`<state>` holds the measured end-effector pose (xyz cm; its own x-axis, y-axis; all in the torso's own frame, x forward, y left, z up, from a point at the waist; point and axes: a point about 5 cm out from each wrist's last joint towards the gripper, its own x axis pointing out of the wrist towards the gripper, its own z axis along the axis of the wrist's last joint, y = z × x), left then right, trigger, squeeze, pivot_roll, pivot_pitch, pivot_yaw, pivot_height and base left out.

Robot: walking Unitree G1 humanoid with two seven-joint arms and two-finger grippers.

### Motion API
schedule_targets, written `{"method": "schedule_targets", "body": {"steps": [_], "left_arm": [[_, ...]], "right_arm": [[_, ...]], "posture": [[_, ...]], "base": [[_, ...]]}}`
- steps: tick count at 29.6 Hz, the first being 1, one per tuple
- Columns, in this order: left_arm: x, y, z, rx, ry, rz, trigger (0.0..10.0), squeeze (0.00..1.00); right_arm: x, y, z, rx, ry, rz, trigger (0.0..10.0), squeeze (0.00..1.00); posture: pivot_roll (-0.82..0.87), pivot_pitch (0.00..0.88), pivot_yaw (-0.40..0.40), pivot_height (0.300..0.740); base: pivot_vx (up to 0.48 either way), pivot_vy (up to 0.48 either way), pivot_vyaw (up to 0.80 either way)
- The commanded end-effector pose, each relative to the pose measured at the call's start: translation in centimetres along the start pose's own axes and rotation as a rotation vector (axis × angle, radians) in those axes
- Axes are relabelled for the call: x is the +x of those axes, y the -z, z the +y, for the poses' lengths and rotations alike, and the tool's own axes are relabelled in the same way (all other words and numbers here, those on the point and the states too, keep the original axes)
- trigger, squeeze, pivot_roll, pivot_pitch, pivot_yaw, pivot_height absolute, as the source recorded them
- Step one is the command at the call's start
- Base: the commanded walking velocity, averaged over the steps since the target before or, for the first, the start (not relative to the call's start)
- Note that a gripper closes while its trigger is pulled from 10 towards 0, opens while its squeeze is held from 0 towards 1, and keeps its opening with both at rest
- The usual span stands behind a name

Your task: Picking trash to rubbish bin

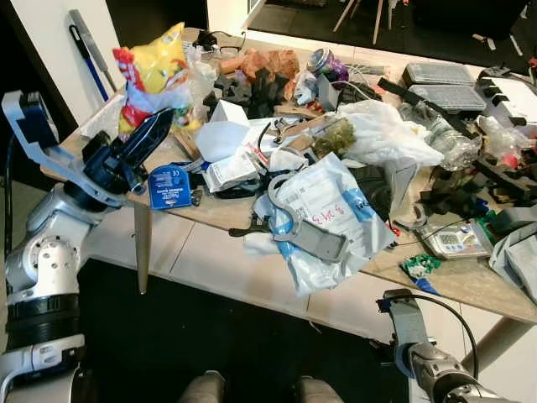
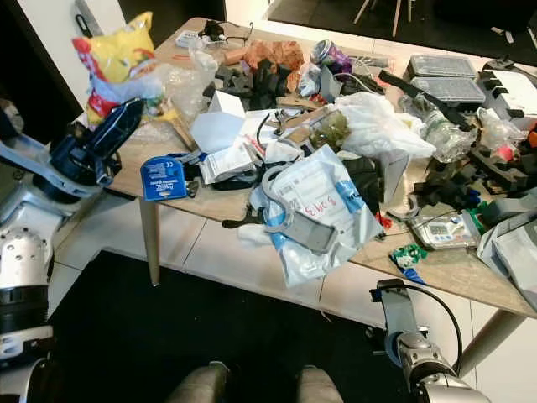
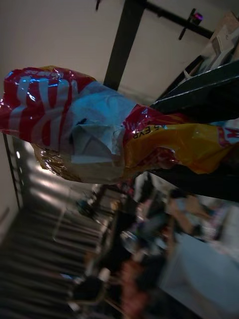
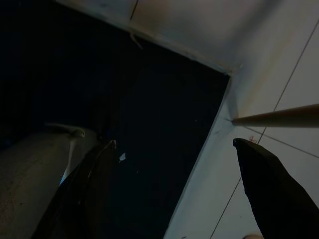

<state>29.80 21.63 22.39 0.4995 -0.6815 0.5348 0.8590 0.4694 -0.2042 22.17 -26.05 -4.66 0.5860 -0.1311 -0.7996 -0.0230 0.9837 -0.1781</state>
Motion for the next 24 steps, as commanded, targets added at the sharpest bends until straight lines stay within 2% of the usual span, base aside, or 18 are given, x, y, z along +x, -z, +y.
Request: {"method": "schedule_targets", "body": {"steps": [1, 11, 15, 18, 24], "left_arm": [[-1.5, 0.6, 0.6, -0.037, -0.06, 0.029, 10.0, 0.0], [-3.1, 2.4, 1.6, -0.082, -0.155, 0.064, 10.0, 0.0], [-4.2, 4.1, 2.1, -0.11, -0.212, 0.122, 10.0, 0.0], [-4.7, 4.6, 2.4, -0.119, -0.232, 0.141, 10.0, 0.0], [-6.7, 6.0, 3.3, -0.158, -0.329, 0.177, 10.0, 0.0]], "right_arm": [[0.0, 0.8, 0.2, 0.01, -0.007, 0.029, 10.0, 0.0], [-0.1, 1.1, 0.1, 0.011, -0.004, 0.038, 10.0, 0.0], [-0.1, 1.2, 0.2, 0.011, -0.004, 0.04, 10.0, 0.0], [-0.1, 1.3, 0.2, 0.01, -0.004, 0.041, 10.0, 0.0], [-0.1, 1.3, 0.3, 0.007, -0.007, 0.042, 10.0, 0.0]], "posture": [[0.03, 0.125, -0.003, 0.74], [0.03, 0.131, -0.004, 0.74], [0.03, 0.131, -0.005, 0.74], [0.03, 0.131, -0.005, 0.74], [0.03, 0.131, -0.005, 0.74]], "base": [[-0.337, 0.0, 0.0], [-0.336, 0.0, 0.0], [-0.337, 0.0, 0.0], [-0.333, 0.0, 0.0], [-0.329, 0.0, 0.0]]}}
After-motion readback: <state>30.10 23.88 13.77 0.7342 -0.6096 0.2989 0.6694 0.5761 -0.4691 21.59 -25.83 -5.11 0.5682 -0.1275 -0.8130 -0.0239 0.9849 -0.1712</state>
